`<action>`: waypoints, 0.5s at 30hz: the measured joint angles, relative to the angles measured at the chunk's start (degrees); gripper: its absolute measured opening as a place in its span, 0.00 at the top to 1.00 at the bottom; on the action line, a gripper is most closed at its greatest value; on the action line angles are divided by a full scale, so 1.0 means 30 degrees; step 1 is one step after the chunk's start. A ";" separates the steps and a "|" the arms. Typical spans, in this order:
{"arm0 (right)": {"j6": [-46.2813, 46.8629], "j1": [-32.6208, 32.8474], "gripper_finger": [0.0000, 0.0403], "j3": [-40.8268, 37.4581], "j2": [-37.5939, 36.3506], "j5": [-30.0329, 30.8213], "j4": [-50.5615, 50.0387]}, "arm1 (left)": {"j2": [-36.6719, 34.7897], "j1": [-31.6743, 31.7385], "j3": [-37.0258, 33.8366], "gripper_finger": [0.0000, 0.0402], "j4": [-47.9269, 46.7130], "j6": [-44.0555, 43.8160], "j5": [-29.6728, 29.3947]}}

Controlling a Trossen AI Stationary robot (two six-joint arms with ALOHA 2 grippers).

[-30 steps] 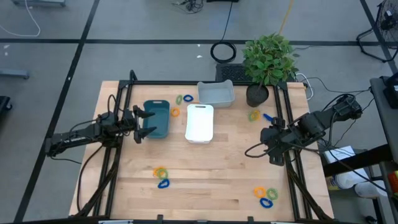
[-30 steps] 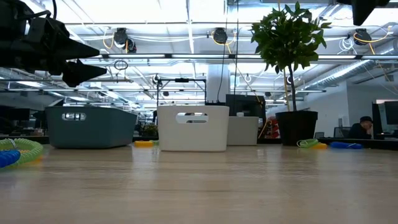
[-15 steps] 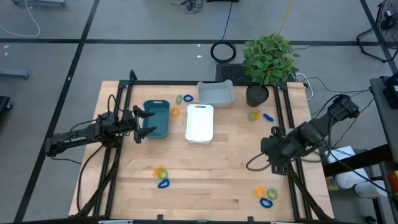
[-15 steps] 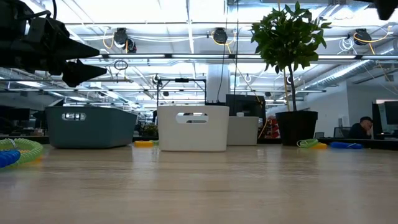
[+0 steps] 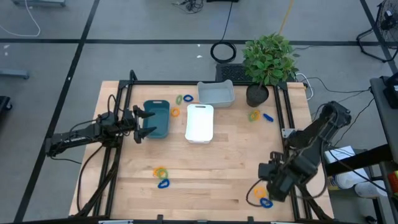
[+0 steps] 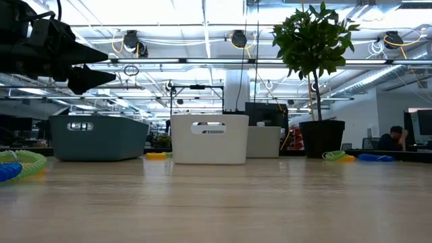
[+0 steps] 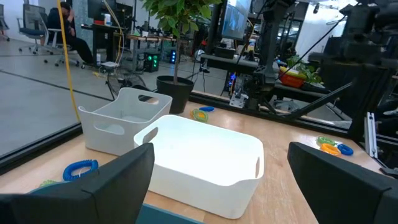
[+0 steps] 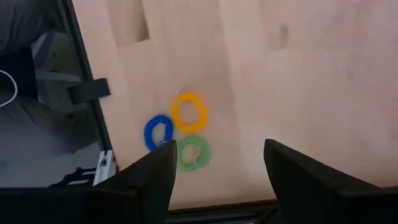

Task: Sort spring keychains
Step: Put the yellow spring keychain into the gray bin

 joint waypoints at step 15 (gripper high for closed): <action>0.2077 0.2225 0.47 -0.0003 0.2206 0.0738 0.1443 | 0.0004 0.0006 0.0001 0.06 0.0000 -0.0005 -0.0002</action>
